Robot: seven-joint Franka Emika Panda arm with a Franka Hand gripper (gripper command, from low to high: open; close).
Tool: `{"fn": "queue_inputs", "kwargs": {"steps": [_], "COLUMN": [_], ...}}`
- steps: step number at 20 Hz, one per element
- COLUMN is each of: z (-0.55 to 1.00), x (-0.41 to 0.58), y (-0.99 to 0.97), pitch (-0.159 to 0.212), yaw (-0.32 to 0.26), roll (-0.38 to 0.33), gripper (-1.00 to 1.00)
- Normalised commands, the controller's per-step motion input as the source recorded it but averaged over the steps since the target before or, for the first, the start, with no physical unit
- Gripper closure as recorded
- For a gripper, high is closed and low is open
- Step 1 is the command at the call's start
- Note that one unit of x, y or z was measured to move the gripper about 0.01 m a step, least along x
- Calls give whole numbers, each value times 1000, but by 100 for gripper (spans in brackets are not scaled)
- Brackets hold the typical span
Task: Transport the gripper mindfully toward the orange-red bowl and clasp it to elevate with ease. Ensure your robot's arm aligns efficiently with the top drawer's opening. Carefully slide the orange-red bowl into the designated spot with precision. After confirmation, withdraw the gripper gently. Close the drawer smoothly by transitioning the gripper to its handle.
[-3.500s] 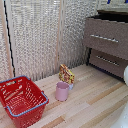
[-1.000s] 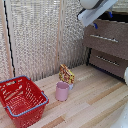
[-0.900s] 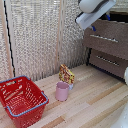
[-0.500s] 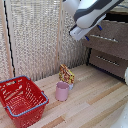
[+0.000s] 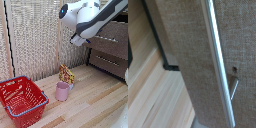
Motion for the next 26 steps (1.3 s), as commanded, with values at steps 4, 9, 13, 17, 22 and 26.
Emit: {"fn": "queue_inputs", "kwargs": {"steps": [4, 9, 13, 17, 22, 26], "z": [-102, -22, 19, 279, 354, 302], "x": [39, 87, 42, 1, 0, 0], "y": [0, -145, -295, -500, -399, -343], "pitch": [83, 270, 258, 121, 57, 17], "yaw": [181, 157, 152, 117, 97, 142], "roll": [-249, -61, -8, 21, 23, 60], "gripper": [-100, -100, -100, -100, -100, 100]}}
